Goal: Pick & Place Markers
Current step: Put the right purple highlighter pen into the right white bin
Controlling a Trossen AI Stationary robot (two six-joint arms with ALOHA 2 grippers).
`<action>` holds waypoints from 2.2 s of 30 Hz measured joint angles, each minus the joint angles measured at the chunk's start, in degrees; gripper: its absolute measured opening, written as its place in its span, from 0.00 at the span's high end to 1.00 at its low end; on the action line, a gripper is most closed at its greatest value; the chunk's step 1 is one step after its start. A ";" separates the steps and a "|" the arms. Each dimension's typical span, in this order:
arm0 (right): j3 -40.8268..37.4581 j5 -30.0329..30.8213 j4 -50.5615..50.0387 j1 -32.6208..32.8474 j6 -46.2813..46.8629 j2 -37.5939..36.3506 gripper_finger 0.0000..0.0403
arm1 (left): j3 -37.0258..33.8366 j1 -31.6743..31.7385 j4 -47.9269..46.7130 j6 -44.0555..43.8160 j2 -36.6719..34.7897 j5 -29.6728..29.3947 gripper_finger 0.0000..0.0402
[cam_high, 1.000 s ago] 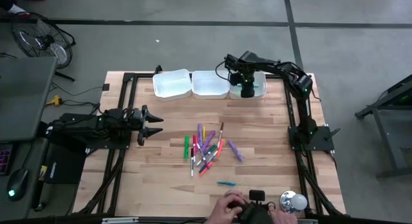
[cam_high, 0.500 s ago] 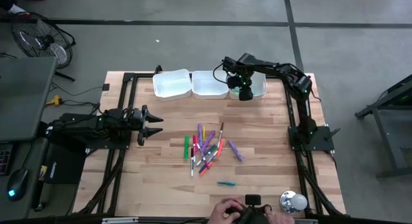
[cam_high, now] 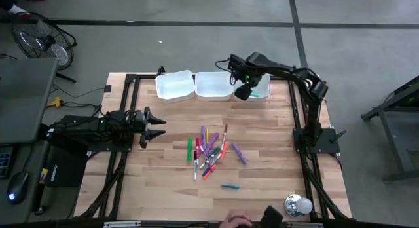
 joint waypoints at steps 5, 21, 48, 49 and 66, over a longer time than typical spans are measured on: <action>0.02 -2.44 -2.64 4.72 4.33 -1.58 0.46 | 0.00 -0.01 0.00 0.01 0.00 0.00 0.45; -8.35 -12.48 -5.03 23.56 9.91 -1.78 0.46 | 0.01 0.01 0.00 0.01 -0.02 0.00 0.45; -21.83 -20.80 17.79 40.46 51.43 -1.82 0.48 | -0.01 0.01 0.00 0.01 -0.02 0.00 0.45; -22.25 -20.72 18.75 40.65 51.71 -1.82 0.49 | 0.01 0.01 0.00 0.01 -0.02 0.00 0.45; -25.09 -16.48 26.50 42.40 57.02 0.27 0.49 | 0.01 -0.01 0.00 0.01 -0.02 0.00 0.45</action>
